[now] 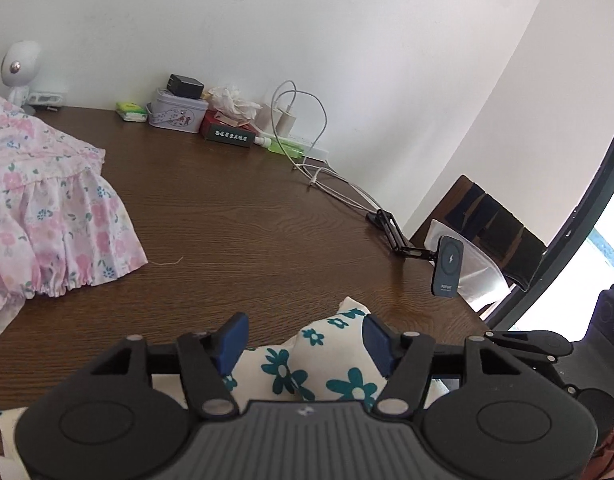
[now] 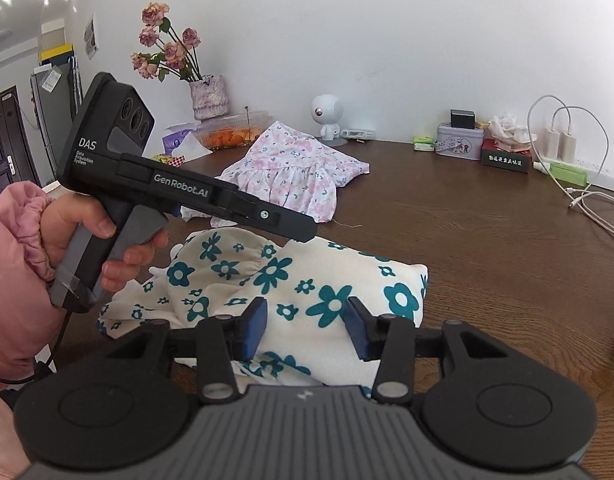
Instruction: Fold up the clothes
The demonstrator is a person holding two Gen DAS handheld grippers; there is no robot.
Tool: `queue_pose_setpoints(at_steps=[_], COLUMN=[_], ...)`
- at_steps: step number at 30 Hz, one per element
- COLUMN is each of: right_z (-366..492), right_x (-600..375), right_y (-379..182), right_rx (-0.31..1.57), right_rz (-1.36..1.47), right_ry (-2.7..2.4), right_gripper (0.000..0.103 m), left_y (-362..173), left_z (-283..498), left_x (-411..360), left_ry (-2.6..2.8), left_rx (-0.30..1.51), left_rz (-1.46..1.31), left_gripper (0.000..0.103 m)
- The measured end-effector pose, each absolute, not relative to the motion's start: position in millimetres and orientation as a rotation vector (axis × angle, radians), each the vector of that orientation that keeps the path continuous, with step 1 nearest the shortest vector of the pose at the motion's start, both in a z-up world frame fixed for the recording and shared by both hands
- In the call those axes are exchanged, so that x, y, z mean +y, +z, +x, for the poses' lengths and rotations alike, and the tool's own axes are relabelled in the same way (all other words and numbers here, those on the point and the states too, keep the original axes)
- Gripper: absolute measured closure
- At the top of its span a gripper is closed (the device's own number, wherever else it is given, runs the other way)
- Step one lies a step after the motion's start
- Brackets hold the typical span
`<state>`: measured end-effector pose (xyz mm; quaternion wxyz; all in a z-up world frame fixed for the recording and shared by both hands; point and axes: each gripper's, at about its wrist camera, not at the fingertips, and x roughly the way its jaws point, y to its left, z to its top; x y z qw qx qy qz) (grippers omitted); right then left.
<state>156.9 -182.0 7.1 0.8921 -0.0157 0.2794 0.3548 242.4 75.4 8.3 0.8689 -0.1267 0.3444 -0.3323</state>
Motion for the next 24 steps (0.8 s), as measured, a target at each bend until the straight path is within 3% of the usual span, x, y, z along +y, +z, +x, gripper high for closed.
queue_pose_setpoints(at_steps=[3, 8, 10, 16, 24], right_z=[158.0, 162.0, 163.1, 158.5, 156.6], right_x=[-189.2, -188.3, -187.4, -181.0, -169.1], right_y=[6.1, 4.3, 3.6, 8.2, 10.4], right_rx=[0.591, 0.601, 0.605, 0.589, 0.592], right_rz=[0.014, 0.014, 0.015, 0.01, -0.017], right_ry=[0.739, 0.713, 0.706, 0.728, 0.755], right_gripper=[0.059, 0.055, 0.055, 0.053, 0.051], left_y=[4.2, -8.5, -8.2, 26.5, 10.8], left_z=[251.8, 260.7, 259.4, 235.2, 230.5], left_x=[71.6, 66.2, 66.5, 64.4, 84.8], left_ry=[-0.8, -0.861, -0.866, -0.861, -0.76], left_rx=[0.751, 0.819, 0.822, 0.761, 0.785], left_rz=[-0.266, -0.281, -0.307, -0.218, -0.202], left_gripper=[0.047, 0.083, 0.092, 0.093, 0.092])
